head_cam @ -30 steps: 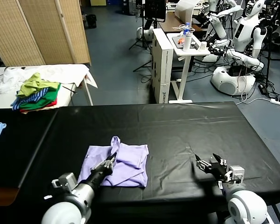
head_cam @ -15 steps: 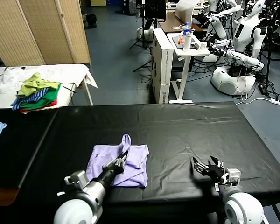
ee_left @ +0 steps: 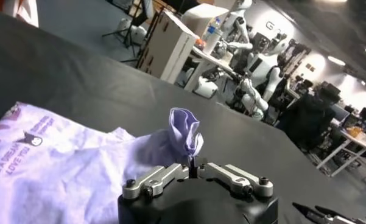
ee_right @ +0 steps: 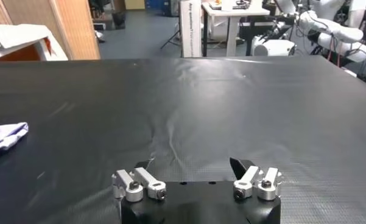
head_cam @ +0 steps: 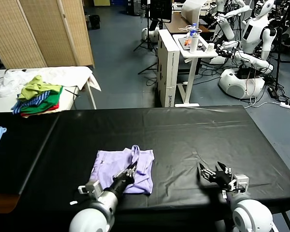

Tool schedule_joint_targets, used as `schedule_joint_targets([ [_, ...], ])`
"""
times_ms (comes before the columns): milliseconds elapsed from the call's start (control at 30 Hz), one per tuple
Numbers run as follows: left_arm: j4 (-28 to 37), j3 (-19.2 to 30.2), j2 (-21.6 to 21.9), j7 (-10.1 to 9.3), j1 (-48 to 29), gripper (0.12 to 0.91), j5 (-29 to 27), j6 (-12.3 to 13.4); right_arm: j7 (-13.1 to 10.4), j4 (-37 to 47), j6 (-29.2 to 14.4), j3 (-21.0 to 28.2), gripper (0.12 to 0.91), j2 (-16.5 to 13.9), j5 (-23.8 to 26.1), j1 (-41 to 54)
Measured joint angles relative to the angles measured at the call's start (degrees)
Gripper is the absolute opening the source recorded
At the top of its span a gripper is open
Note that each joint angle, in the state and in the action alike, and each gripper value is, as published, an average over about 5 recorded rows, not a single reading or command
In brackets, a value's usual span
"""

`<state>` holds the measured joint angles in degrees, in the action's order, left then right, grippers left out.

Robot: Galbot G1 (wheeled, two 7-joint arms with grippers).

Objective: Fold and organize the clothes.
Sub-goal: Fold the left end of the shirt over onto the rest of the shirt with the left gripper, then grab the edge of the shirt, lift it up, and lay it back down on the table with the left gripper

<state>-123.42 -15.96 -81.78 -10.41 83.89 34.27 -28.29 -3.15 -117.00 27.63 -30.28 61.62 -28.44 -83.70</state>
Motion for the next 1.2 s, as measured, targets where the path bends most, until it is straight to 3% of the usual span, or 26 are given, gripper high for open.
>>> schedule_joint_targets([
  [167,-0.1,0.84,-2.34,0.0,0.47,0.625,-0.97,0.14,1.47,-1.72,-0.72,2.44,0.907,-2.32,-0.98,-0.52],
  [267,-0.84,0.79,-3.23,0.13,1.08,0.781,-1.3,0.15,2.28,-3.09,-1.19,4.35,0.907,-4.3,-2.71,-0.31],
  [367,-2.06,-0.28,-3.25,1.29,1.24,0.89,-2.91,0.91,2.88,-4.74,-1.51,6.63,0.907,-6.51,-4.03,0.48],
  [500,-3.27,-3.46,-1.61,3.44,0.54,0.905,-5.94,2.48,2.93,-6.7,-1.49,10.65,0.907,-9.12,-4.64,2.7],
  [667,-2.66,-8.47,3.3,5.86,0.19,0.907,-9.49,4.4,0.65,-7.02,-0.38,16.94,0.907,-9.93,-6.57,6.68],
  [967,-1.07,-14.82,10.84,6.05,1.68,0.907,-10.53,5.12,-1.01,-4.54,0.82,26.01,0.89,-6.71,-6.83,10.72],
  [1067,-0.71,-15.79,11.54,6.05,2.02,0.907,-11.14,5.38,-1.08,-3.76,0.9,27.46,0.818,-5.97,-6.78,11.24],
  [1200,-0.26,-16.54,11.87,6.04,2.45,0.907,-11.58,5.62,-0.98,-3.08,0.9,28.35,0.611,-5.58,-6.68,11.35],
])
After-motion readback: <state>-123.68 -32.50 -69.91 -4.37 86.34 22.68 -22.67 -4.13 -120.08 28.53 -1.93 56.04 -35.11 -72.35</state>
